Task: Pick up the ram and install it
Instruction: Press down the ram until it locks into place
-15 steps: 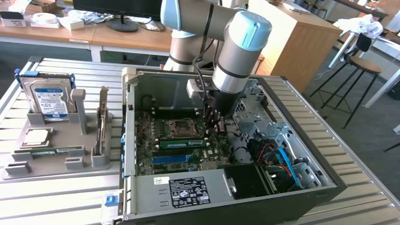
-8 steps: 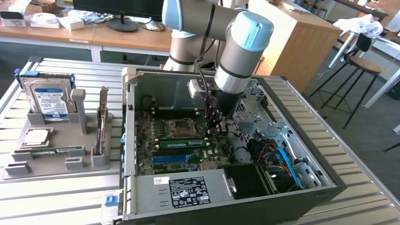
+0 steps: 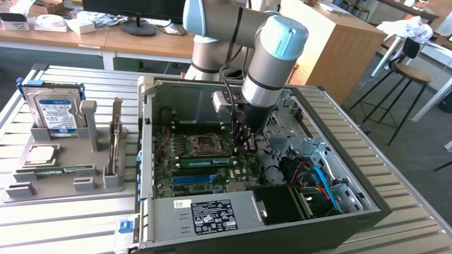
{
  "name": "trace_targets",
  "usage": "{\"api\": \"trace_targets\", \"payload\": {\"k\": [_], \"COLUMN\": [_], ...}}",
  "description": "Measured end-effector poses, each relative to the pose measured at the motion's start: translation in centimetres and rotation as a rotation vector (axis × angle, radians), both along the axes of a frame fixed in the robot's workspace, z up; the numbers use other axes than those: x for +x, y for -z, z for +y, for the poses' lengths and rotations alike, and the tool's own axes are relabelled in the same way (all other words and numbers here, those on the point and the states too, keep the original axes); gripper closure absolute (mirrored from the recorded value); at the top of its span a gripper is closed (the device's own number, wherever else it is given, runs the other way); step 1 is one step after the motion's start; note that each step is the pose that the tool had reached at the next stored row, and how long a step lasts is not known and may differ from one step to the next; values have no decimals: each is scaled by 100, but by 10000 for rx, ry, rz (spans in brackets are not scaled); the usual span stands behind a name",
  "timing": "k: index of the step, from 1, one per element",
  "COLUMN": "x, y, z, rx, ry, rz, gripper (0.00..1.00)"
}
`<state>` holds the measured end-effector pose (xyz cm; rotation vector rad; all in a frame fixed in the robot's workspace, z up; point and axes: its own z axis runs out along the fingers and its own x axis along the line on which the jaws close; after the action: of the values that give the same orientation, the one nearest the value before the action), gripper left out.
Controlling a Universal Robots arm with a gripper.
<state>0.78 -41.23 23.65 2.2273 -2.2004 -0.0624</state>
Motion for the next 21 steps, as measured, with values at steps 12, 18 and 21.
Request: {"api": "trace_targets", "payload": {"k": [12,18,21], "x": [0,1,0], "y": [52,56,56], "z": [0,30,30], "rx": [2,4,3], "ry": [0,-1,0], "rz": [0,-1,0], "gripper": [90,90,90]}}
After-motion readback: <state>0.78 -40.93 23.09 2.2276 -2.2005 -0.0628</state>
